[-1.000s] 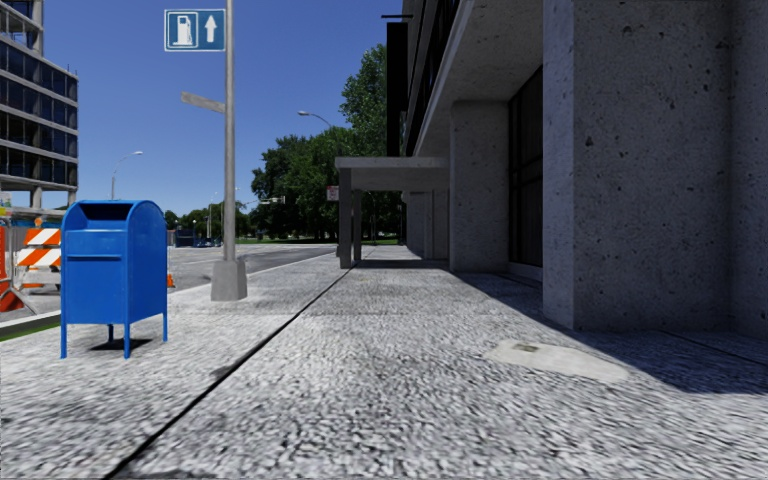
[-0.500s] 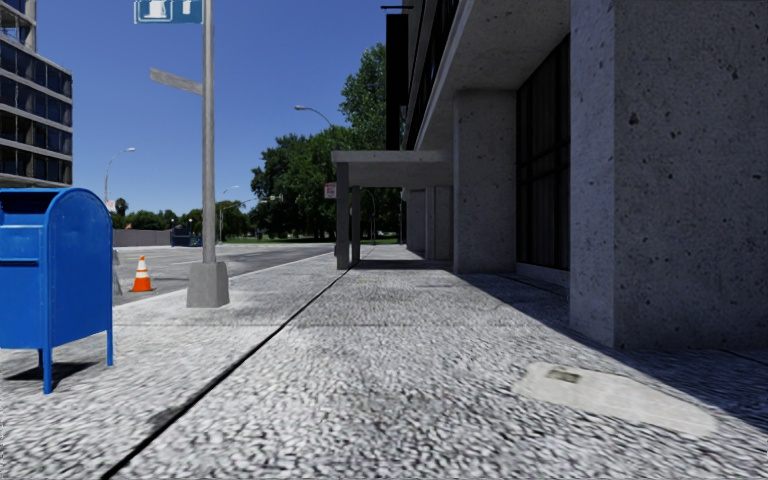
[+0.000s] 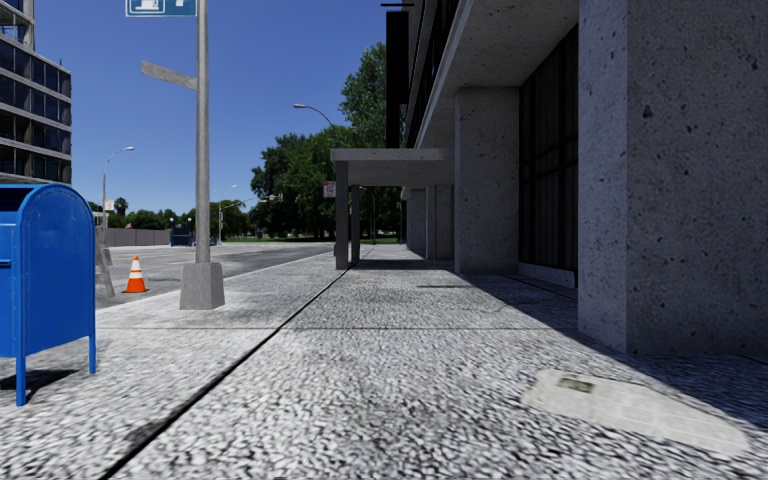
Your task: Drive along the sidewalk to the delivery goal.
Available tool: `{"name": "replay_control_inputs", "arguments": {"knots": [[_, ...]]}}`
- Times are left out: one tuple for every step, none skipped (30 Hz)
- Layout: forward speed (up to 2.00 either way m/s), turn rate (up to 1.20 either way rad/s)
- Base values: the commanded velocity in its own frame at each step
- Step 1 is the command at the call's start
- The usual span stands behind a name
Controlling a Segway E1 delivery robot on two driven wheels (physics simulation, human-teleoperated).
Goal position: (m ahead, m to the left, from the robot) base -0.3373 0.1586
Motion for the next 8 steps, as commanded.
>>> {"name": "replay_control_inputs", "arguments": {"knots": [[0.00,0.00],[0.00,0.00],[0.00,0.00],[0.00,0.00],[0.00,0.00],[0.00,0.00],[0.00,0.00],[0.00,0.00]]}}
